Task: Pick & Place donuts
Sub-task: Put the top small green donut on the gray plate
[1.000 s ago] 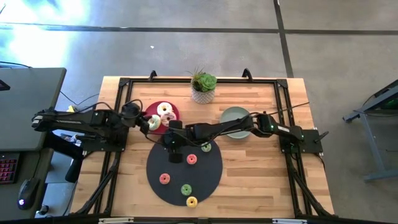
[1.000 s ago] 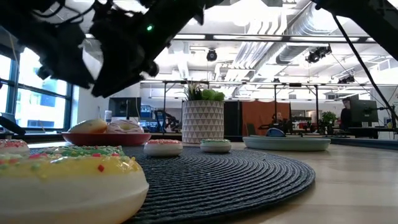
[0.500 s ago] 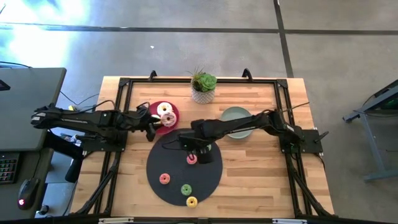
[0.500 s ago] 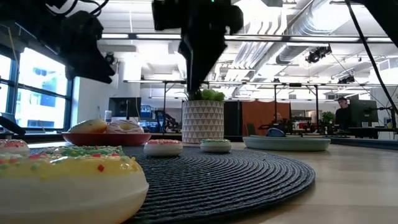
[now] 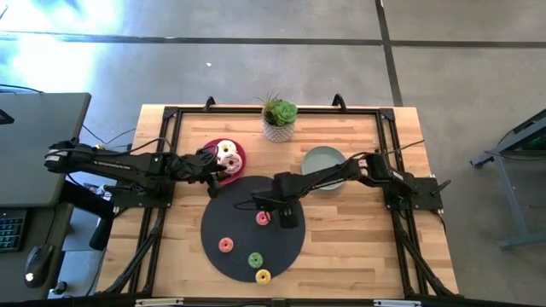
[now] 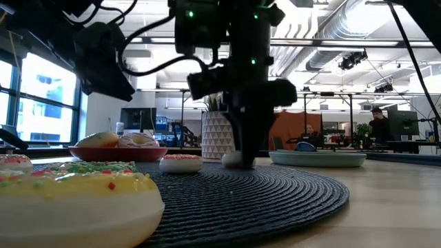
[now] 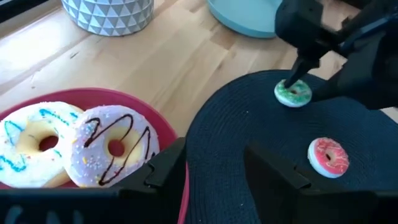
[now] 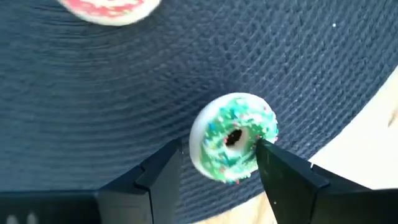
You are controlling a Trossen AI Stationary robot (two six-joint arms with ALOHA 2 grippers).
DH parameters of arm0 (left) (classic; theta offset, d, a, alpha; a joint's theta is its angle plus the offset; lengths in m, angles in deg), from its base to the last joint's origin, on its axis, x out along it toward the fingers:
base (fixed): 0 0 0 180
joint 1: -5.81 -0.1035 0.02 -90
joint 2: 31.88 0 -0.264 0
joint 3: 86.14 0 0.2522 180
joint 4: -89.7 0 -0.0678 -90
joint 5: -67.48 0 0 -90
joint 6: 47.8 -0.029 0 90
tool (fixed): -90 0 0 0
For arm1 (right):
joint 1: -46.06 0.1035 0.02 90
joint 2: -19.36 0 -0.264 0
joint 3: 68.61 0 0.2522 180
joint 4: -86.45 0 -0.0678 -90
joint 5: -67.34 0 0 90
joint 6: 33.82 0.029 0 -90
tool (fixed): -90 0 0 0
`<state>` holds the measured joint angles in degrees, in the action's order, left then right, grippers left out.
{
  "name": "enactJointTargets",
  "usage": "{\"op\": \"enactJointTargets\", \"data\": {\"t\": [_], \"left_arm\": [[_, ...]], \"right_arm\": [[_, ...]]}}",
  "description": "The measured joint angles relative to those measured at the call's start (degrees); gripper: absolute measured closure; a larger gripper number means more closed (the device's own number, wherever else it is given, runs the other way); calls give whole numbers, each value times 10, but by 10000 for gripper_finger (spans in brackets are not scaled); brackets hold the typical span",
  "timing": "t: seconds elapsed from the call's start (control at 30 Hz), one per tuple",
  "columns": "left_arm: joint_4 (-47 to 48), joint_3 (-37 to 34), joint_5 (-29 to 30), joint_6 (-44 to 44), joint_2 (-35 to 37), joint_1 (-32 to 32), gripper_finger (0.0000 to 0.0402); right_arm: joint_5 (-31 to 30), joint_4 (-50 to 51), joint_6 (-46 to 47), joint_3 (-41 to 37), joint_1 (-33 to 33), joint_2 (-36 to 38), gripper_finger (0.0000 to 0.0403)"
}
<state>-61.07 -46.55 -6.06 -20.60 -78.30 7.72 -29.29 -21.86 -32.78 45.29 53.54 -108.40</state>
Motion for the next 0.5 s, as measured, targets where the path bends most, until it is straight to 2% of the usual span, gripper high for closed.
{"op": "enactJointTargets", "data": {"t": [0.27, 0.5], "left_arm": [[0, 0, 0, 0, 0, 0, 247], [0, 0, 0, 0, 0, 0, 247]], "right_arm": [[-19, -13, 6, -19, -7, 0, 219], [-25, -10, 7, -19, -8, 1, 314]]}}
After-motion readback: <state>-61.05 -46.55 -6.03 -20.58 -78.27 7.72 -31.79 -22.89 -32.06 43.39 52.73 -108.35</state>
